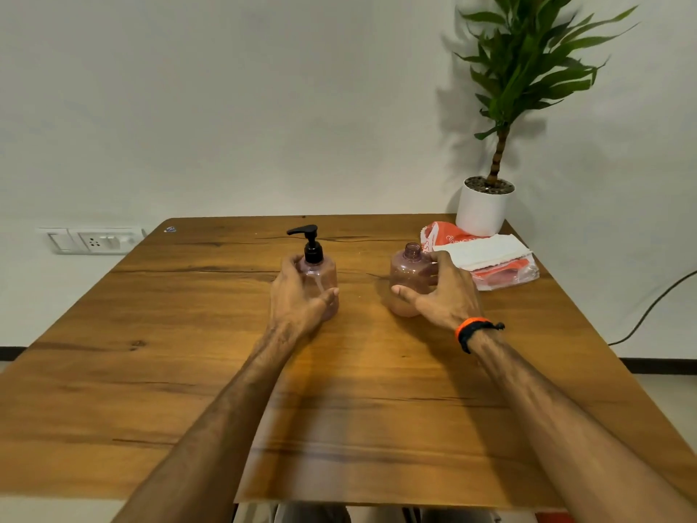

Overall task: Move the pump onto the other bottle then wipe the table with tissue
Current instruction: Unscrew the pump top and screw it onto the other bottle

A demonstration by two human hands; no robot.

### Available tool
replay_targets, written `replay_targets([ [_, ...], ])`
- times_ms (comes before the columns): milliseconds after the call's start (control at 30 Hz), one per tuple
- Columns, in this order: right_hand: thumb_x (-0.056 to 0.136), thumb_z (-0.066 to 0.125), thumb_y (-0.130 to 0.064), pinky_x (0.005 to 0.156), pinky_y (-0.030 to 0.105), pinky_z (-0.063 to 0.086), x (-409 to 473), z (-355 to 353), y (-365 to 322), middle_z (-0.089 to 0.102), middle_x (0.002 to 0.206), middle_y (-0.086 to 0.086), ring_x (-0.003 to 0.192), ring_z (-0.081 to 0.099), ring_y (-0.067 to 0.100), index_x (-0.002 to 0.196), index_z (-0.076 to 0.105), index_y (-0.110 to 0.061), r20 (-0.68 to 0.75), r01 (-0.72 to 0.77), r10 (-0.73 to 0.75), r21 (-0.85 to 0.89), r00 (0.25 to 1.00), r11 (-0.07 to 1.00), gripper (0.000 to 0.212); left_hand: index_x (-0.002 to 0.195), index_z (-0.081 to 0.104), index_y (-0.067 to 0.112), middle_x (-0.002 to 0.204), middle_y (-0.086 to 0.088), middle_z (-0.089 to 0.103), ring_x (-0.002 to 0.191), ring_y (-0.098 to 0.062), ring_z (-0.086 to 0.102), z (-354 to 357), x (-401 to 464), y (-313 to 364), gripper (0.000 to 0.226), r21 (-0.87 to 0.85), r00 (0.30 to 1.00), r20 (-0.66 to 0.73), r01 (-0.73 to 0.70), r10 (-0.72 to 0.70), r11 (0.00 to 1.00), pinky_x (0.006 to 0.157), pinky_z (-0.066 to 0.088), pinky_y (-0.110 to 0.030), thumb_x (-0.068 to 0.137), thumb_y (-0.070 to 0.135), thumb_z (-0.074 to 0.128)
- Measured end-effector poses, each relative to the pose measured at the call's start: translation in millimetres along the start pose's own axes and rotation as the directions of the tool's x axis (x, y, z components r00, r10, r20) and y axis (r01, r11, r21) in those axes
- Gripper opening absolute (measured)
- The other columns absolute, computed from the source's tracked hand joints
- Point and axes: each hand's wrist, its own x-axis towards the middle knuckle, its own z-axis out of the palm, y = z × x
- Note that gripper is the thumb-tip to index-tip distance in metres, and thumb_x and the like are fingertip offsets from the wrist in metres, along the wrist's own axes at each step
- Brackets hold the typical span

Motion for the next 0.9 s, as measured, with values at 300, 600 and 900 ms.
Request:
replay_targets([
  [300, 0.065, 0.076, -0.062, 0.100, 0.038, 0.046, -4.9, -8.7, -22.0, 0.054, 0.132, 0.003, 0.119, 0.053, 0.021, 0.129, 0.042, -0.020, -0.112, 0.144, -0.142, 0.012, 0.984, 0.990, 0.084, 0.137, 0.038, 0.014, 0.133, -0.007, 0.057, 0.117, -0.023, 0.057, -0.1, -6.6, -6.2, 0.086, -0.008, 0.999, -0.040, -0.037, 0.036, 0.999, 0.099, 0.048, -0.036, 0.067, 0.028, 0.087],
  [600, 0.079, 0.071, -0.040, 0.074, 0.023, 0.049, -6.1, 10.3, -96.1, 0.064, 0.103, -0.008, 0.085, 0.058, 0.006, 0.107, 0.059, -0.020, -0.140, 0.442, -0.433, 0.043, 0.891, 0.896, 0.036, 0.130, 0.046, 0.016, 0.125, -0.005, 0.062, 0.113, -0.020, 0.060, 1.8, -7.8, -15.8, 0.081, -0.040, 0.996, -0.076, -0.055, 0.052, 0.998, 0.092, 0.050, -0.033, 0.064, 0.039, 0.087],
  [900, 0.070, 0.075, -0.056, 0.064, 0.016, 0.050, 8.1, 61.8, -123.8, 0.069, 0.089, -0.011, 0.073, 0.062, 0.003, 0.095, 0.065, -0.024, -0.075, 0.295, -0.286, 0.163, 0.955, 0.941, 0.041, 0.131, 0.045, 0.017, 0.114, 0.003, 0.064, 0.103, -0.013, 0.062, 0.6, -6.8, -19.6, 0.077, -0.070, 0.991, -0.087, -0.108, 0.102, 0.992, 0.081, 0.049, -0.023, 0.067, 0.035, 0.085],
])
